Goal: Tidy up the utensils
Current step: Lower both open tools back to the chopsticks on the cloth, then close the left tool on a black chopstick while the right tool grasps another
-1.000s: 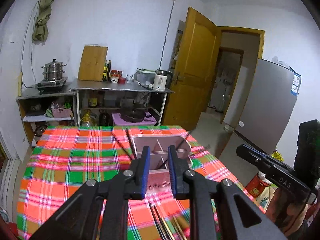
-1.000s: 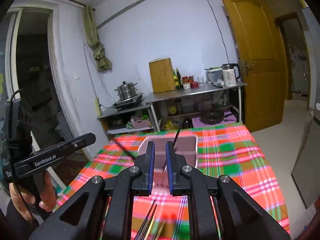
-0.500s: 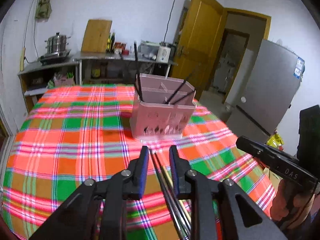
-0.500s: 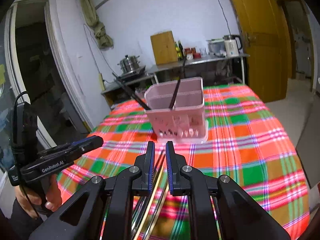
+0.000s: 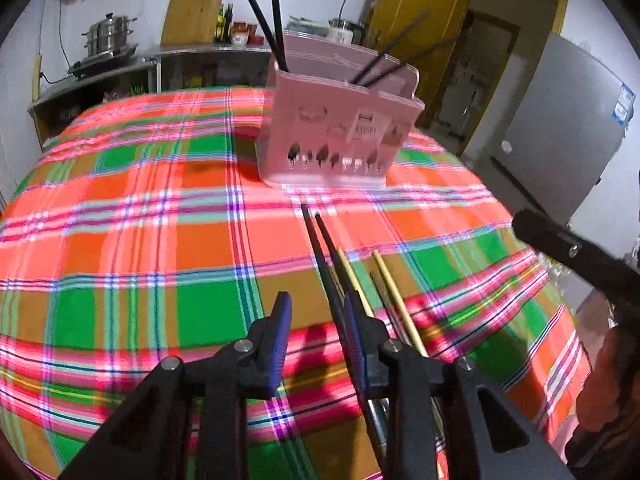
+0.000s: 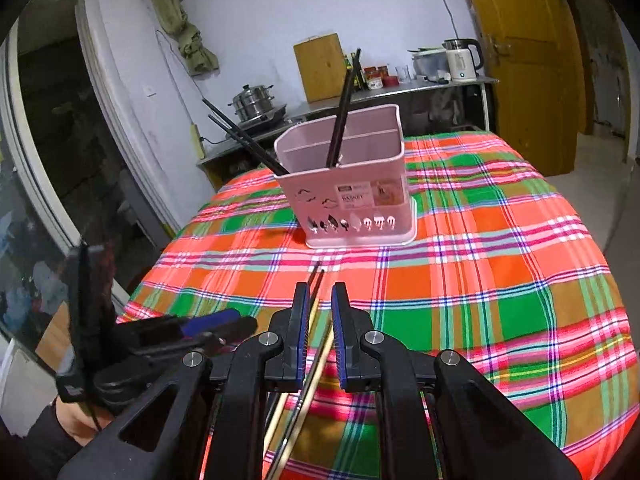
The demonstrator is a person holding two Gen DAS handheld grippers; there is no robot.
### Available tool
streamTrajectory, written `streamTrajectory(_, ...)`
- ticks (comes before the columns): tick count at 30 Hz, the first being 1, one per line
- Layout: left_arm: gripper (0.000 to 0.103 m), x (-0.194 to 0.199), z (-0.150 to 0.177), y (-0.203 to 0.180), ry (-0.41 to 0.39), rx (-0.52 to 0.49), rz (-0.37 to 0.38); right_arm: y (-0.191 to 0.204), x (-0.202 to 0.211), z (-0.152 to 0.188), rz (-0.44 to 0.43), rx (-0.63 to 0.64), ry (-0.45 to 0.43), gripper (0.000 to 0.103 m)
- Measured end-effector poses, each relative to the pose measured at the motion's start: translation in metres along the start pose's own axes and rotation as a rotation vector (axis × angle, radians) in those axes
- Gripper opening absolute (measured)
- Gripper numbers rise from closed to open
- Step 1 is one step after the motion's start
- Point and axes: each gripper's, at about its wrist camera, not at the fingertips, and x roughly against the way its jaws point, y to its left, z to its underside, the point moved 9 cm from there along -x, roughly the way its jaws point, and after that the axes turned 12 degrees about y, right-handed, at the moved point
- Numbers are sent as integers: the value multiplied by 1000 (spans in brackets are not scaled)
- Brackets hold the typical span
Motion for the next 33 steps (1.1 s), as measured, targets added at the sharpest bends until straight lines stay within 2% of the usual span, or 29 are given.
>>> streamTrajectory(7,29,-19,8,-3,55,-18,-37,-1,-7,4,-10,-1,18,11)
streamTrajectory(11,33,-20,8,-3,44,-22,-58,-3,-10,3,-12,-6,22,11)
streamTrajectory(24,34,-26,0,-5,38,-19,-99,-5,-24,6,-8,-16,48,11)
streamTrajectory(29,25,-25,2,1,40,-33,-144,-4,-25,5,-9,-11,52,11)
streamTrajectory(33,19,-19,5,14,38,-2,-139,-3,-30,6,-8,-9,64,11)
